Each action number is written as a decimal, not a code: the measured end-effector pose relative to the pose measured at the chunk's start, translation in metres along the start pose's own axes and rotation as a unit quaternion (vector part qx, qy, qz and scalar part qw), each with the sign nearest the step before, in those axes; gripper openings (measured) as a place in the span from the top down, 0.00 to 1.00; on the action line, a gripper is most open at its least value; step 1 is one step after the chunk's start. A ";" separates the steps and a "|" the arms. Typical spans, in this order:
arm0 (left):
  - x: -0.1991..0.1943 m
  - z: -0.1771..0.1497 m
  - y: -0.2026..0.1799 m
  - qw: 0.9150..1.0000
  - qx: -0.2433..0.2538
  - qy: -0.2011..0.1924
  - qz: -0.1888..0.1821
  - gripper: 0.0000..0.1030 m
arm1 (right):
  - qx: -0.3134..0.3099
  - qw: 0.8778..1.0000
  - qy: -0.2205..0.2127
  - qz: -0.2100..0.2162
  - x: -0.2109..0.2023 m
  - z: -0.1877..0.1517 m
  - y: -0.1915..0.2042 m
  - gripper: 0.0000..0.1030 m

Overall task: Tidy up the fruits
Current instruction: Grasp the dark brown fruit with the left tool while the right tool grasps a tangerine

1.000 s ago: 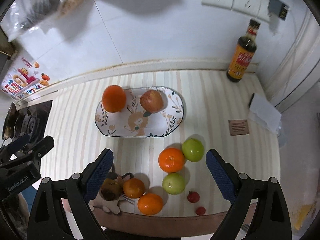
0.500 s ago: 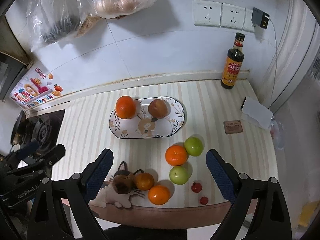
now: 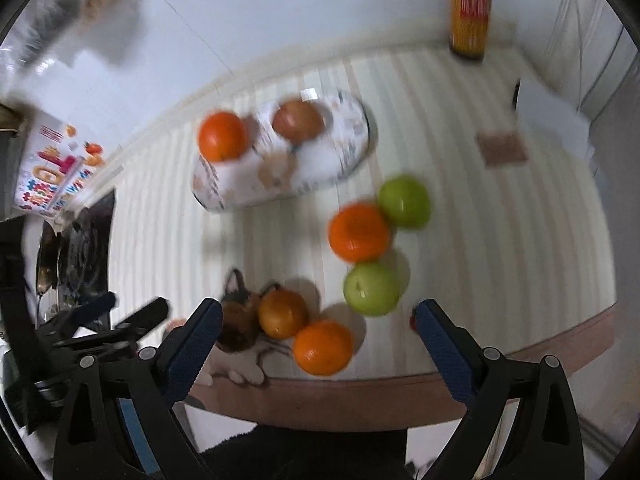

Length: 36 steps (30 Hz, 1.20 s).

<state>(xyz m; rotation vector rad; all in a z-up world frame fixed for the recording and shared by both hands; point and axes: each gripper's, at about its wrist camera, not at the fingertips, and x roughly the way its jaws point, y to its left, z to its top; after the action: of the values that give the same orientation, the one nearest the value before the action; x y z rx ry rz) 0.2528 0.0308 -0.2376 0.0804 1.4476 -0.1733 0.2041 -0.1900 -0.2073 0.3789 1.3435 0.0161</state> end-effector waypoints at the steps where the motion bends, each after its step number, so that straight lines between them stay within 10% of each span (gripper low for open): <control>1: 0.014 -0.003 -0.001 1.000 0.003 0.017 -0.003 0.01 | 0.003 1.000 0.015 0.007 0.013 -0.003 -0.004 0.04; 12: 0.086 -0.019 -0.024 0.995 0.065 0.066 -0.021 0.05 | 0.017 0.993 0.109 0.038 0.096 -0.033 -0.016 0.09; 15: 0.083 -0.021 -0.025 0.996 0.071 0.053 -0.033 0.38 | 0.011 0.991 0.128 0.041 0.114 -0.038 -0.012 0.12; 36: 0.105 -0.036 -0.001 0.991 0.053 0.091 -0.083 0.33 | 0.005 0.987 0.147 0.058 0.164 -0.037 0.011 0.34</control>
<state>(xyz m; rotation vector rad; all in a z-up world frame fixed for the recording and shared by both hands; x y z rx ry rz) 0.2294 0.0284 -0.3457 0.0633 1.6275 -0.3879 0.2094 -0.1329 -0.3654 0.4749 1.6119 0.1680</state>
